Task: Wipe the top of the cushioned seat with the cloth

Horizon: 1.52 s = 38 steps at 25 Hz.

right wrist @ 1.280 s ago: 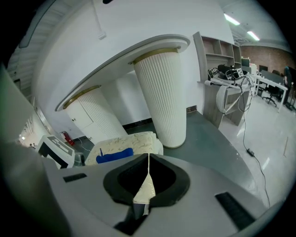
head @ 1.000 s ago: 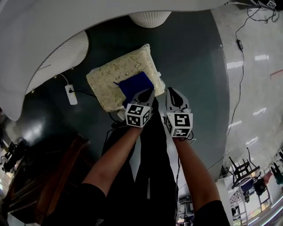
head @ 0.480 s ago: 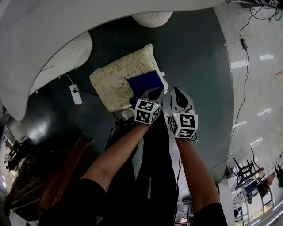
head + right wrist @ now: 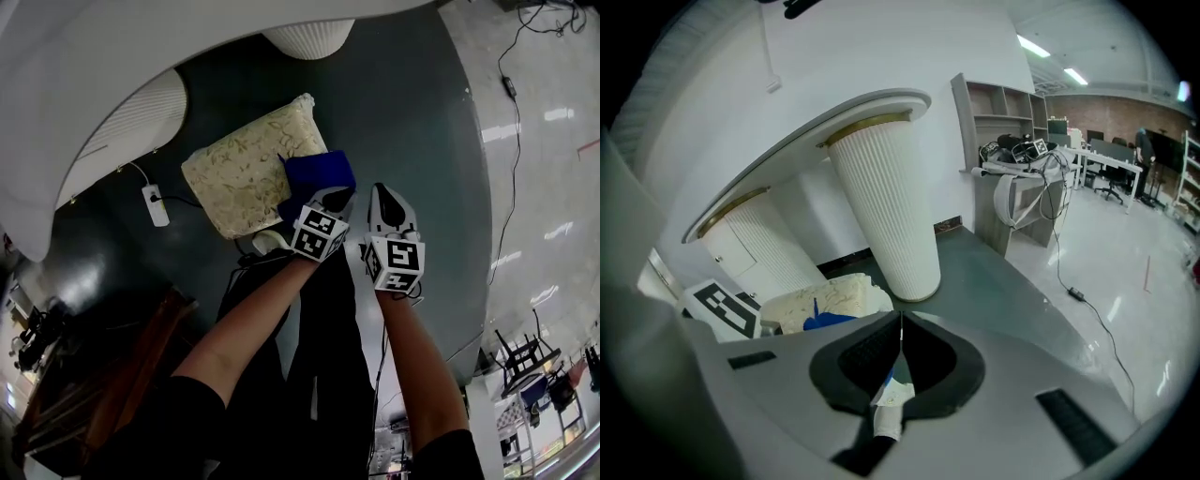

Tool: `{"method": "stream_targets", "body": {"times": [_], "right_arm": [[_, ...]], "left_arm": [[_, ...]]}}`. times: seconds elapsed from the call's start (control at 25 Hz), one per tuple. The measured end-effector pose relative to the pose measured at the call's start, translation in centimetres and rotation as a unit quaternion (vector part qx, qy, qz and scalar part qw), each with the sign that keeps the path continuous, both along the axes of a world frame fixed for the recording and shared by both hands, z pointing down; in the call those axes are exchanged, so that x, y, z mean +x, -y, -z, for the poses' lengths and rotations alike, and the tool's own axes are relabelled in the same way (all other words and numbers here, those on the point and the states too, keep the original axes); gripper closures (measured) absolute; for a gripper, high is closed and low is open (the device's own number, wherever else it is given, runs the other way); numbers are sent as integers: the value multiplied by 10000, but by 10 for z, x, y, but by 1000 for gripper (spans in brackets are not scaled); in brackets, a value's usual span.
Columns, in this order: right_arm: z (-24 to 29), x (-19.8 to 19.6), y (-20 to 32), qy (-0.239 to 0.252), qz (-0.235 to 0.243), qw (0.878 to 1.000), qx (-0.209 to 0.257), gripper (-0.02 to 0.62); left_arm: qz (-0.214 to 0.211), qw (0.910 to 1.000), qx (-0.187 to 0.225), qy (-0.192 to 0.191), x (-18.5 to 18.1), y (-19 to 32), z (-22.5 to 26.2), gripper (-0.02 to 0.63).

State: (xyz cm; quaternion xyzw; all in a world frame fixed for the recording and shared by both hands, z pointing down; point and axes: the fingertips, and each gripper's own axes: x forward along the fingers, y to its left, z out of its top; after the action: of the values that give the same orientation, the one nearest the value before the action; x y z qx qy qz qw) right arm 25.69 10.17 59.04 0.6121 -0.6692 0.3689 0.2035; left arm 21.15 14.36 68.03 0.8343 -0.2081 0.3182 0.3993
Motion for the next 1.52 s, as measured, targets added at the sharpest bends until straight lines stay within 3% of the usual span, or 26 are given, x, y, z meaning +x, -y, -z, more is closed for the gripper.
{"method": "stream_targets", "body": {"times": [0.08, 0.16, 0.36, 0.56, 0.72, 0.92, 1.12, 1.2, 1.32, 1.52], "right_arm": [[2, 4, -3, -84, -87, 9999, 17, 558], [9, 4, -7, -80, -137, 9999, 49, 558], [54, -20, -20, -8, 128, 9996, 239, 558], [147, -70, -29, 94, 409, 9970, 657, 558], [232, -107, -40, 230, 593, 9874, 1446, 558], [346, -177, -85, 437, 1253, 9708, 2000, 558], [427, -242, -121, 544, 1787, 9582, 2169, 560], [453, -265, -135, 680, 1987, 9519, 2231, 560], [490, -293, -155, 877, 2549, 9326, 2400, 558], [527, -268, -189, 1121, 2945, 9201, 2326, 558]], "left_arm": [[-214, 9992, 47, -348, 4, -4, 10, 572], [-125, 9977, 185, -637, -1, 0, 30, 572], [93, 9888, 1057, -1047, -36, 20, 118, 572], [462, 9803, 1475, -1232, -107, 19, 228, 572], [859, 9664, 1958, -1425, -151, -3, 321, 572], [1339, 9511, 2359, -1476, -212, -66, 420, 572], [2221, 9290, 2575, -1459, -268, -107, 500, 572], [2360, 9248, 2612, -1440, -275, -126, 523, 572], [2535, 9144, 2905, -1233, -279, -148, 554, 572], [3044, 8980, 3066, -832, -260, -192, 590, 572]]}}
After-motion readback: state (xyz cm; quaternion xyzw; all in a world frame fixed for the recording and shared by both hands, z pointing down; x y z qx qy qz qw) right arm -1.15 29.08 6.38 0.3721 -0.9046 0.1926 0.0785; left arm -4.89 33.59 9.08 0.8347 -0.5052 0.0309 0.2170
